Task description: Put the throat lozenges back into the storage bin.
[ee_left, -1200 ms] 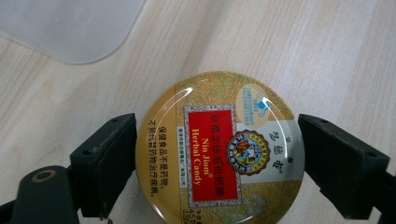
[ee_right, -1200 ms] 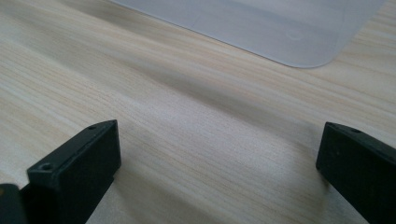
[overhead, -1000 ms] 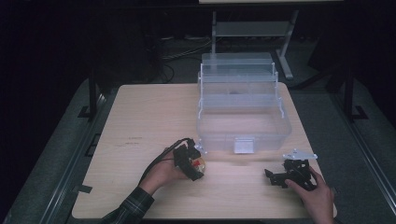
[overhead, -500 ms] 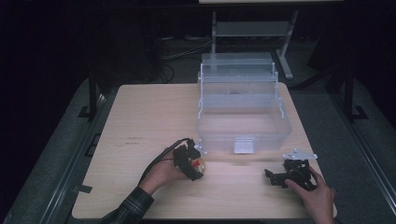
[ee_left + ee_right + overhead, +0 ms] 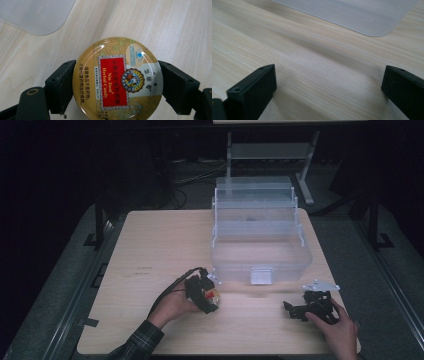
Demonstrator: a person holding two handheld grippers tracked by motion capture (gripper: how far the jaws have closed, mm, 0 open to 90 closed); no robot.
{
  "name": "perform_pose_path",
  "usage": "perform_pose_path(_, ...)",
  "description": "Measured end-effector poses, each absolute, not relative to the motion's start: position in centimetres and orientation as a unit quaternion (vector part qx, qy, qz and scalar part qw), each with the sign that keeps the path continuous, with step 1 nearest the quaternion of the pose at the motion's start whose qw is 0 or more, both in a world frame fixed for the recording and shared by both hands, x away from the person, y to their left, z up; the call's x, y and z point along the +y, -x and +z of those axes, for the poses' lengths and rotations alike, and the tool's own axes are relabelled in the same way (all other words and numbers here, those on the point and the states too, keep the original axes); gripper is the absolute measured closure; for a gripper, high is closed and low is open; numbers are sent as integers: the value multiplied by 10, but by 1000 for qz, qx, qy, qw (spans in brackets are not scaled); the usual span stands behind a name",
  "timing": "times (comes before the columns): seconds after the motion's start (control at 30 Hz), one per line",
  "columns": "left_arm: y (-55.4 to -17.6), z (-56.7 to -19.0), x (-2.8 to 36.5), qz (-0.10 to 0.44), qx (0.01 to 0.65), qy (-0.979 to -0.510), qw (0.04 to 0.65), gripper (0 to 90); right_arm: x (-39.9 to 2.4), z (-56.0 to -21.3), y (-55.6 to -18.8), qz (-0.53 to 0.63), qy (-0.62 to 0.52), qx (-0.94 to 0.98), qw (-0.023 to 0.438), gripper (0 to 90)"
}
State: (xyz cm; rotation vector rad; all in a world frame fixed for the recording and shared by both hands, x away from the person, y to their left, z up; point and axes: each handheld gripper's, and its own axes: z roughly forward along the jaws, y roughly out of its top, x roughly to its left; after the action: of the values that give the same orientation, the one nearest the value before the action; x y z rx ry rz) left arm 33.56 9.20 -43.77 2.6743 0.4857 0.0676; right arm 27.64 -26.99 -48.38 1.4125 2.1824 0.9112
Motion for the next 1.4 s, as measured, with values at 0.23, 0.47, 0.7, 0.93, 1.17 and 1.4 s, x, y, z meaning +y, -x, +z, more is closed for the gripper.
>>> perform_pose_path(0.23,-333,-430,90,22,170,-961,217,198,-270,-484,-276,325,-503,777,192,0)
perform_pose_path(0.47,-334,-422,90,24,169,-960,223,198,-270,-484,-276,325,-503,777,192,0)
perform_pose_path(0.7,-335,-414,89,23,164,-960,224,198,-270,-484,-276,325,-503,778,192,0)
perform_pose_path(0.93,-336,-408,87,24,160,-961,226,198,-270,-484,-276,325,-503,777,192,0)
perform_pose_path(1.17,-337,-400,84,24,155,-961,227,198,-270,-484,-276,325,-503,778,193,0)
perform_pose_path(1.4,-337,-394,81,26,152,-962,226,198,-270,-484,-276,325,-503,778,192,0)
